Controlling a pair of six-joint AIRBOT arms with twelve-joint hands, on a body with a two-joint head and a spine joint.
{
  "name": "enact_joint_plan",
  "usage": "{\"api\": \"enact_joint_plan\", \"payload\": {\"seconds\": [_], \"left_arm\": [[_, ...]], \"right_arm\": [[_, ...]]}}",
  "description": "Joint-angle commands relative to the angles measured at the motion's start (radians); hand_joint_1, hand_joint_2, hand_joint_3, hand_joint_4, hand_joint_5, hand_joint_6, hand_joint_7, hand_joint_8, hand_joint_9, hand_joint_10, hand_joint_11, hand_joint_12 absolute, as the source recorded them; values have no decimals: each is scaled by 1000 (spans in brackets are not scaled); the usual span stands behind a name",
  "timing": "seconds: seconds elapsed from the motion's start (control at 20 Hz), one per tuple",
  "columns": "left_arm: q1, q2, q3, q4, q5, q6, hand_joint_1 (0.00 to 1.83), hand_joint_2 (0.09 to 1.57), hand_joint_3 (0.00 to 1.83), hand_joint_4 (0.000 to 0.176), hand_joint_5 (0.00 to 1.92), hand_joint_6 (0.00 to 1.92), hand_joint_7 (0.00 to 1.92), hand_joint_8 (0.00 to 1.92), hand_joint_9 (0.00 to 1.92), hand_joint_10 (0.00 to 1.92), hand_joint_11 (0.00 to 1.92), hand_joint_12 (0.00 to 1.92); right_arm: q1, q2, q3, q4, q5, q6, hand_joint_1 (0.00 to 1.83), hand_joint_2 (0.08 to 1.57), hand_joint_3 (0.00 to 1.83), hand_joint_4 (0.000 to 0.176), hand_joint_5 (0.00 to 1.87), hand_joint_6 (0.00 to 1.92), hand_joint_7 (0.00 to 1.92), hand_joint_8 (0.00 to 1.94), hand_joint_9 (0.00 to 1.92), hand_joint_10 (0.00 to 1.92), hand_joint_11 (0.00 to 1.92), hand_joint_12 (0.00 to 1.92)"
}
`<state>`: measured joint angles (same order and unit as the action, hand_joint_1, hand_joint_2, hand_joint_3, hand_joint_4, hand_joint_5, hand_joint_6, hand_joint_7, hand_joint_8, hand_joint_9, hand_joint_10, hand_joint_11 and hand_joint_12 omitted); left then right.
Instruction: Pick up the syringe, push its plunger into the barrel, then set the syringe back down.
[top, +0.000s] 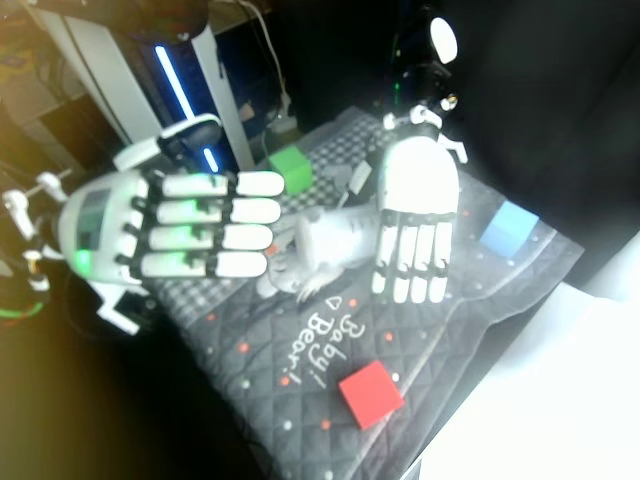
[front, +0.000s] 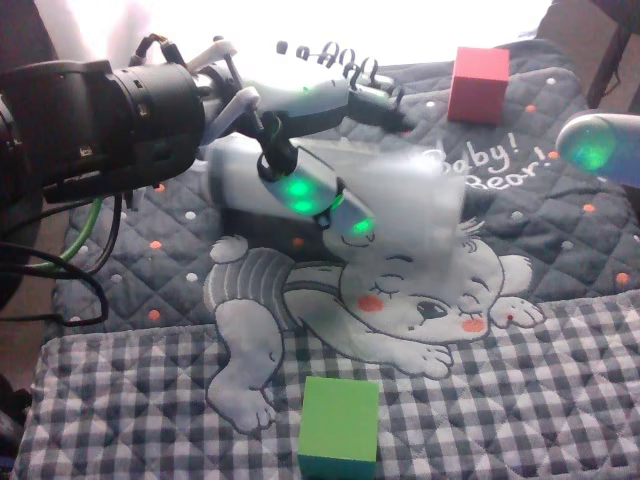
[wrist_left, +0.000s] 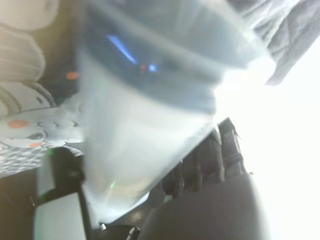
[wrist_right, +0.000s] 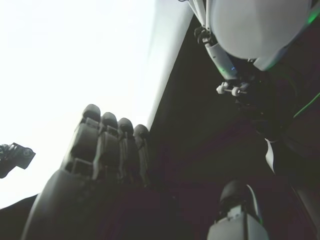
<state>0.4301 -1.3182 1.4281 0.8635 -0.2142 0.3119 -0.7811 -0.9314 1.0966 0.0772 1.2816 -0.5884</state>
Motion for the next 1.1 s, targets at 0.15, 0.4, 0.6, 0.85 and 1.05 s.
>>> {"api": "enact_joint_plan", "payload": {"seconds": [0.15, 0.4, 0.6, 0.85, 1.05], "left_arm": [[-3, 0, -3, -13, -78, -7, 491, 836, 0, 176, 0, 0, 0, 0, 0, 0, 0, 0], [-7, 31, -9, -38, -117, -8, 437, 756, 0, 176, 0, 0, 0, 0, 0, 0, 0, 0], [-63, 126, -76, -39, -193, 10, 352, 763, 1, 159, 0, 0, 0, 0, 0, 0, 0, 0], [-106, 275, -215, -169, -347, 183, 303, 862, 10, 83, 0, 0, 0, 0, 0, 0, 0, 0], [-58, 398, -321, -294, -497, 281, 480, 829, 0, 86, 0, 0, 0, 0, 0, 0, 0, 0]], "right_arm": [[14, 2, 3, 15, 136, 1, 8, 882, 0, 0, 96, 3, 53, 4, 22, 5, 35, 10], [14, 3, 2, 15, 140, 1, 52, 887, 0, 0, 85, 2, 47, 3, 26, 4, 36, 9], [14, 3, -6, 15, 152, 1, 52, 934, 0, 0, 43, 1, 23, 6, 1, 0, 0, 0], [14, 18, -26, 15, 174, 1, 185, 897, 0, 0, 52, 6, 2, 1, 0, 0, 15, 7], [13, 34, -44, 14, 202, 0, 190, 943, 0, 0, 1, 0, 0, 0, 0, 0, 22, 10]]}}
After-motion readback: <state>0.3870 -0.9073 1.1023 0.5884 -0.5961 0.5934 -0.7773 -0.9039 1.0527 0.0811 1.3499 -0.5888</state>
